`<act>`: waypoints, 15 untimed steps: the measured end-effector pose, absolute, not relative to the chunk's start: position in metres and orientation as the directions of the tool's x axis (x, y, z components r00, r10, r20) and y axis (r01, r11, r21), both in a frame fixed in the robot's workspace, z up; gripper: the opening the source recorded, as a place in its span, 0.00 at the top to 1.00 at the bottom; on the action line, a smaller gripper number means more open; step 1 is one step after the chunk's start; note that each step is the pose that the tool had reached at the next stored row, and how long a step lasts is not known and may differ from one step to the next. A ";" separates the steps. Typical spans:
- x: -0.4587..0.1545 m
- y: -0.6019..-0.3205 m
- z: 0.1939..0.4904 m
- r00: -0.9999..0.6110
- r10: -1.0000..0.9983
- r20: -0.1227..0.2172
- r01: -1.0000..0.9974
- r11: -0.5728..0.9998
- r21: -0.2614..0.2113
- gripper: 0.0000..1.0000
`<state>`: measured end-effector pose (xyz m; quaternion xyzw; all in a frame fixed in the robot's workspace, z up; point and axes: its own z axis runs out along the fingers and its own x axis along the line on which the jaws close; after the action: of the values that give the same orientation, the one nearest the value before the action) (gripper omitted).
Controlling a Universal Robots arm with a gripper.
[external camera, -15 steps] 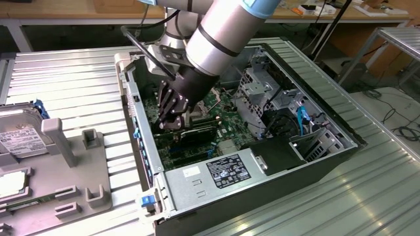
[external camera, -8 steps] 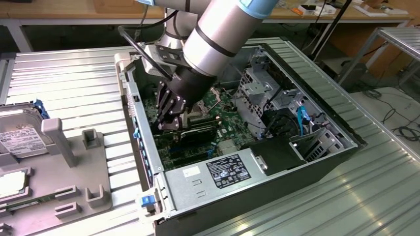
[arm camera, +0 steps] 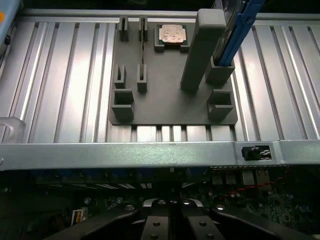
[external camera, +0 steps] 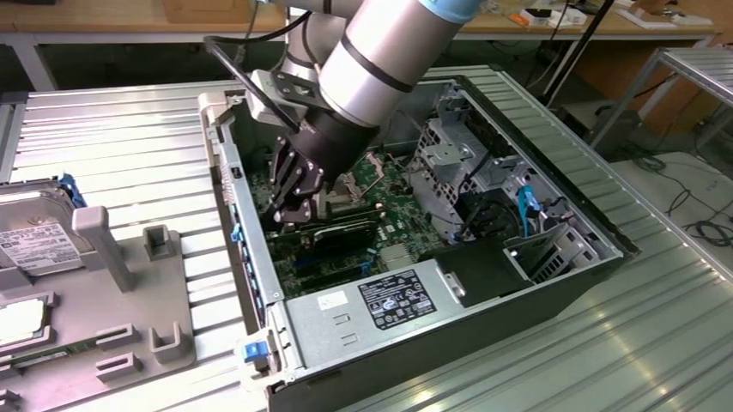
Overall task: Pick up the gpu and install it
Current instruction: 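Press down on the gpu until it lock into place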
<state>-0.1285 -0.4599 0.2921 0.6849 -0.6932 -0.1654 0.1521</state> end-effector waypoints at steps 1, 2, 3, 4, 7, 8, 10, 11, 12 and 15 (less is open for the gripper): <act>-0.128 -0.460 0.294 -0.015 -1.000 -0.016 -0.899 0.007 0.437 0.89; -0.128 -0.460 0.294 -0.015 -1.000 -0.016 -0.899 0.007 0.437 0.89; -0.128 -0.460 0.294 -0.015 -1.000 -0.016 -0.899 0.007 0.437 0.89; -0.128 -0.460 0.294 -0.015 -1.000 -0.016 -0.899 0.007 0.437 0.89; -0.129 -0.460 0.293 -0.017 -1.000 -0.015 -0.899 0.009 0.437 0.89; -0.129 -0.460 0.293 -0.018 -1.000 -0.016 -0.899 0.009 0.437 0.89; -0.130 -0.460 0.293 -0.019 -1.000 -0.019 -0.899 0.009 0.437 0.89; -0.131 -0.460 0.293 -0.020 -1.000 -0.019 -0.899 0.009 0.437 0.89; -0.131 -0.460 0.293 -0.020 -1.000 -0.020 -0.899 0.009 0.437 0.89; -0.131 -0.460 0.292 -0.020 -1.000 -0.020 -0.899 0.009 0.437 0.89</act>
<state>-0.1312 -0.4600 0.2918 0.6838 -0.6943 -0.1670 0.1503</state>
